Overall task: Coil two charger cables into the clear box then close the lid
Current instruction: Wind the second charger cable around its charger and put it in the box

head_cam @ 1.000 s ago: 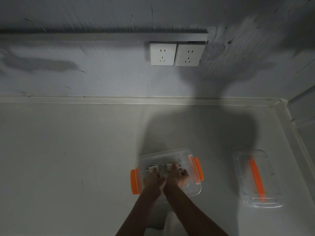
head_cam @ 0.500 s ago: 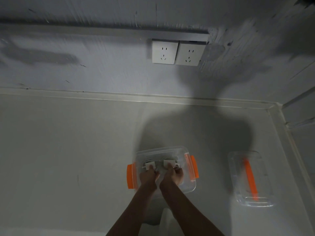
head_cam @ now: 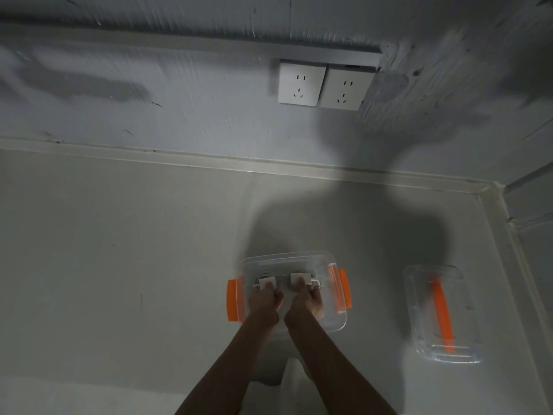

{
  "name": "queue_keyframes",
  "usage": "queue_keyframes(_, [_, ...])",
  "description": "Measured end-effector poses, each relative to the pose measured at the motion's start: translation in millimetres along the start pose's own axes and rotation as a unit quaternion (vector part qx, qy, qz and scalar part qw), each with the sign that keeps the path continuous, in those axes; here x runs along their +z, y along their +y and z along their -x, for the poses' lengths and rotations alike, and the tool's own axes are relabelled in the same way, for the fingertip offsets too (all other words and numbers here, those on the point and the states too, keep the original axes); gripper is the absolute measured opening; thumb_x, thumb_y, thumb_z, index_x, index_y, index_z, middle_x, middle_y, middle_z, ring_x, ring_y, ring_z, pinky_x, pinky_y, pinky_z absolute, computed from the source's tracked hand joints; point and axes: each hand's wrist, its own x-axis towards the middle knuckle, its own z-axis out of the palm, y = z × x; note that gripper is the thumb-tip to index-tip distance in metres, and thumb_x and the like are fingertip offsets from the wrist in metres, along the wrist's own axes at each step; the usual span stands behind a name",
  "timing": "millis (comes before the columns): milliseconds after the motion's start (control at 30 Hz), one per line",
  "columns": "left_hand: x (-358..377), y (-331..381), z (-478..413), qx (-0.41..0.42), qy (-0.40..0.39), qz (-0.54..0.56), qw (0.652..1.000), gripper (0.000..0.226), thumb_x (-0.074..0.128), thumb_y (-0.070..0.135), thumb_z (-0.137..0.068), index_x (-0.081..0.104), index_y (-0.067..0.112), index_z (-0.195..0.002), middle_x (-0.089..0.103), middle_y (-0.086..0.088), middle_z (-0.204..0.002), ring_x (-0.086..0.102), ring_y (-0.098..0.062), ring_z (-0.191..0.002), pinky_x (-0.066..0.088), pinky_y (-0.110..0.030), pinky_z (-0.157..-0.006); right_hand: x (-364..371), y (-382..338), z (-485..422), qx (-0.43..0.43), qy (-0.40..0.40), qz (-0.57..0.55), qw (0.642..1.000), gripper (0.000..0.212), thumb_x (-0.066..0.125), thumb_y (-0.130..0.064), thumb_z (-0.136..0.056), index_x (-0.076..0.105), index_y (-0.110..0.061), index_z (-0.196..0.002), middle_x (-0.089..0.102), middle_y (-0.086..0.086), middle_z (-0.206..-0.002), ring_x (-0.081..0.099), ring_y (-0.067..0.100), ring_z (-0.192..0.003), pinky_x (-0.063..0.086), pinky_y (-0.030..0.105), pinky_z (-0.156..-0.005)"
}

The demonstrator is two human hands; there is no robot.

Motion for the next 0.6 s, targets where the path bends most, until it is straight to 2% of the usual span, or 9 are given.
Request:
queue_keyframes(67, [0, -6, -2, -0.016, 0.022, 0.025, 0.999, 0.011, 0.046, 0.015, -0.098, 0.053, 0.011, -0.092, 0.057, -0.003, -0.085, 0.059, -0.012, -0.074, 0.055, -0.023, -0.068, -2, 0, 2, 0.010, -0.011, -0.003, 1.000, 0.030, 0.076, -0.028, -0.079, 0.071, -0.009, -0.102, 0.075, 0.012, -0.099, 0.070, 0.030, -0.094, 0.052, 0.046, -0.094])
queue_keyframes(133, [0, -8, 0, -0.021, 0.032, 0.051, 0.998, 0.019, 0.049, 0.018, -0.098, 0.060, 0.004, -0.094, 0.064, -0.012, -0.086, 0.064, -0.020, -0.074, 0.054, -0.028, -0.065, -3, -3, 2, 0.026, -0.024, -0.003, 0.999, 0.029, 0.074, -0.027, -0.080, 0.070, -0.009, -0.103, 0.075, 0.012, -0.098, 0.070, 0.031, -0.093, 0.054, 0.040, -0.088])
queue_keyframes(200, [0, -7, 1, -0.013, 0.030, 0.060, 0.998, 0.024, 0.052, 0.018, -0.097, 0.062, -0.002, -0.104, 0.065, -0.014, -0.083, 0.064, -0.021, -0.070, 0.053, -0.027, -0.056, -4, -5, 1, 0.035, -0.027, -0.010, 0.999, 0.030, 0.074, -0.024, -0.081, 0.069, -0.008, -0.105, 0.073, 0.012, -0.100, 0.069, 0.032, -0.094, 0.052, 0.034, -0.081])
queue_keyframes(300, [-1, -1, 2, -0.050, 0.044, 0.066, 0.996, 0.020, 0.053, 0.016, -0.096, 0.061, -0.001, -0.103, 0.060, -0.012, -0.076, 0.059, -0.018, -0.059, 0.048, -0.018, -0.037, -5, -9, 5, 0.027, -0.026, 0.011, 0.999, 0.032, 0.072, -0.027, -0.083, 0.066, -0.009, -0.110, 0.071, 0.011, -0.101, 0.067, 0.030, -0.094, 0.047, 0.030, -0.075])
queue_keyframes(367, [-4, 6, 1, -0.063, 0.031, 0.059, 0.996, 0.017, 0.052, 0.017, -0.096, 0.060, 0.002, -0.093, 0.058, -0.010, -0.070, 0.058, -0.017, -0.056, 0.050, -0.021, -0.041, -6, -9, 1, 0.032, -0.029, 0.020, 0.999, 0.034, 0.071, -0.030, -0.084, 0.065, -0.009, -0.110, 0.070, 0.010, -0.102, 0.065, 0.028, -0.092, 0.047, 0.027, -0.068])
queue_keyframes(433, [-8, 9, -2, -0.063, 0.008, 0.017, 0.998, 0.018, 0.052, 0.019, -0.097, 0.058, 0.006, -0.086, 0.058, -0.007, -0.074, 0.059, -0.016, -0.062, 0.052, -0.024, -0.053, -7, -11, 2, 0.041, -0.042, 0.038, 0.998, 0.035, 0.070, -0.030, -0.084, 0.064, -0.007, -0.109, 0.069, 0.012, -0.101, 0.064, 0.028, -0.091, 0.049, 0.027, -0.066])
queue_keyframes(500, [-12, 12, -6, -0.051, 0.014, -0.016, 0.998, 0.017, 0.055, 0.022, -0.095, 0.058, 0.005, -0.095, 0.061, -0.009, -0.087, 0.061, -0.018, -0.072, 0.054, -0.026, -0.061, -5, -9, -4, 0.057, -0.062, 0.066, 0.994, 0.040, 0.071, -0.031, -0.082, 0.064, -0.004, -0.111, 0.069, 0.012, -0.096, 0.063, 0.028, -0.087, 0.052, 0.033, -0.072])
queue_keyframes(533, [-15, 16, -5, -0.048, 0.027, -0.024, 0.998, 0.021, 0.058, 0.023, -0.094, 0.058, 0.003, -0.100, 0.060, -0.011, -0.089, 0.060, -0.019, -0.073, 0.054, -0.027, -0.061, -7, -14, -5, 0.064, -0.087, 0.090, 0.990, 0.042, 0.070, -0.031, -0.083, 0.063, -0.003, -0.114, 0.067, 0.011, -0.095, 0.062, 0.024, -0.082, 0.052, 0.032, -0.067])
queue_keyframes(600, [-18, 24, -2, -0.042, 0.021, -0.028, 0.999, 0.023, 0.061, 0.021, -0.092, 0.056, 0.001, -0.102, 0.058, -0.015, -0.091, 0.059, -0.021, -0.073, 0.055, -0.029, -0.064, -14, -25, -4, 0.059, -0.149, 0.166, 0.973, 0.039, 0.061, -0.023, -0.091, 0.057, 0.000, -0.122, 0.059, 0.006, -0.104, 0.054, 0.009, -0.074, 0.045, 0.015, -0.051])
